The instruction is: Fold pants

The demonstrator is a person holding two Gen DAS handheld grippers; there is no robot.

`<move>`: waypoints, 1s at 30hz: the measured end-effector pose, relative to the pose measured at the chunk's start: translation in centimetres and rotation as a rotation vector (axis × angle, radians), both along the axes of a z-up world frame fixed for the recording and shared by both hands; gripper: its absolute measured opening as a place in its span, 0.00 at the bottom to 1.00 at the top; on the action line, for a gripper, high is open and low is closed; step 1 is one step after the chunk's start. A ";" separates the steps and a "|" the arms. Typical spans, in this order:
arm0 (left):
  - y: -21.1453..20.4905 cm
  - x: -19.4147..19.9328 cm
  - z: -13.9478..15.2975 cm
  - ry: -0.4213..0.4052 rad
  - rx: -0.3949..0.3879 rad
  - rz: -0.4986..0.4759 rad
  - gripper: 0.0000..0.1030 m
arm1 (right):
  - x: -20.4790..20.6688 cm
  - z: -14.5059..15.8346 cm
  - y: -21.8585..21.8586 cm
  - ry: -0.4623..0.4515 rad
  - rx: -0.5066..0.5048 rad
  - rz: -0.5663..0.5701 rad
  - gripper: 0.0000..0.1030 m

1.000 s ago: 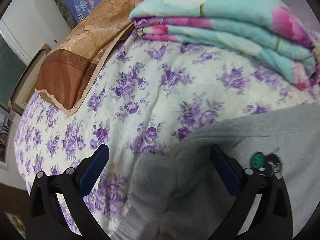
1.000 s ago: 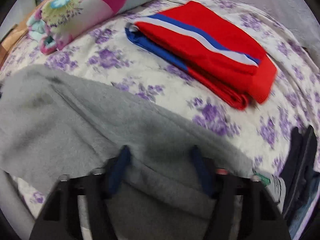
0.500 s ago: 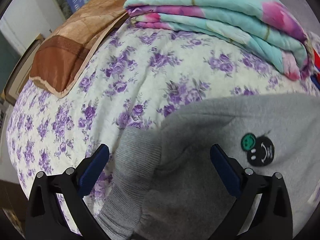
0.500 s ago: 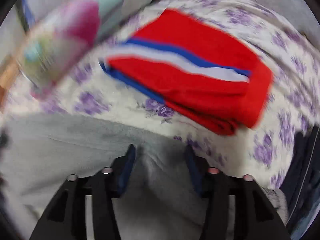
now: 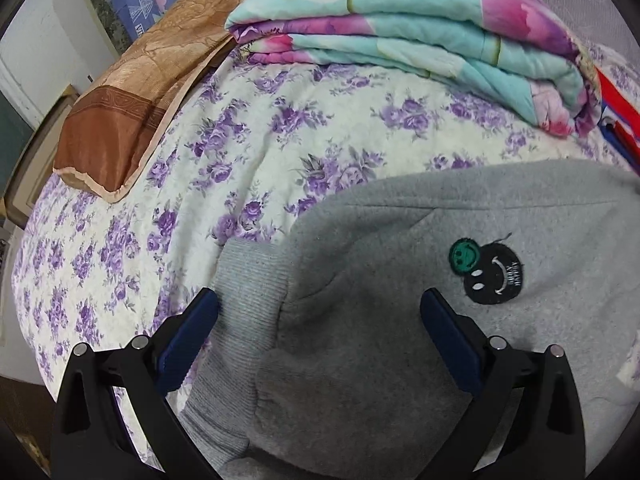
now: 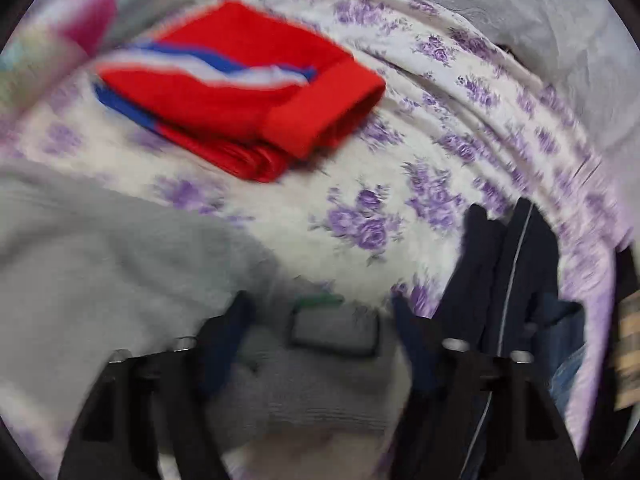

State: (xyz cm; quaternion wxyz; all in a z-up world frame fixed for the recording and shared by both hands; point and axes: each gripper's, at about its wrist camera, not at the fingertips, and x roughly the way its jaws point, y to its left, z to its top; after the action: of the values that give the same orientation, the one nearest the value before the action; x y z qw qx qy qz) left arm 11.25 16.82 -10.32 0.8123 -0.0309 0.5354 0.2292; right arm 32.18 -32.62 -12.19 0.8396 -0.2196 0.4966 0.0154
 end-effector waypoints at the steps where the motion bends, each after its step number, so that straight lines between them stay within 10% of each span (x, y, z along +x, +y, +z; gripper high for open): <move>1: 0.0 0.1 -0.3 0.008 0.015 -0.003 0.96 | 0.4 -0.1 -0.1 -0.025 -0.021 -0.023 0.93; 7: 1.6 -0.5 -0.1 0.036 0.022 0.040 0.95 | -1.3 3.2 -0.6 -0.119 0.033 -0.103 0.92; 16: -0.8 -1.9 -0.4 0.018 -0.006 -0.066 0.96 | -10.0 4.9 -1.4 -0.011 0.526 -0.072 0.93; 23: 1.3 0.7 -1.4 0.067 0.017 0.051 0.96 | -8.5 1.7 1.6 0.111 0.435 -0.218 0.92; 30: 2.9 -2.6 1.9 -0.023 -0.050 0.022 0.96 | -9.4 7.0 6.9 0.031 0.408 0.063 0.92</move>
State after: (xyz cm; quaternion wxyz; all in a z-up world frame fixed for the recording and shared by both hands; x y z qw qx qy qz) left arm 8.63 19.76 -8.44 0.8149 -0.0599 0.5311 0.2244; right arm 22.80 -25.74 -5.16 0.8580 -0.0604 0.4890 0.1453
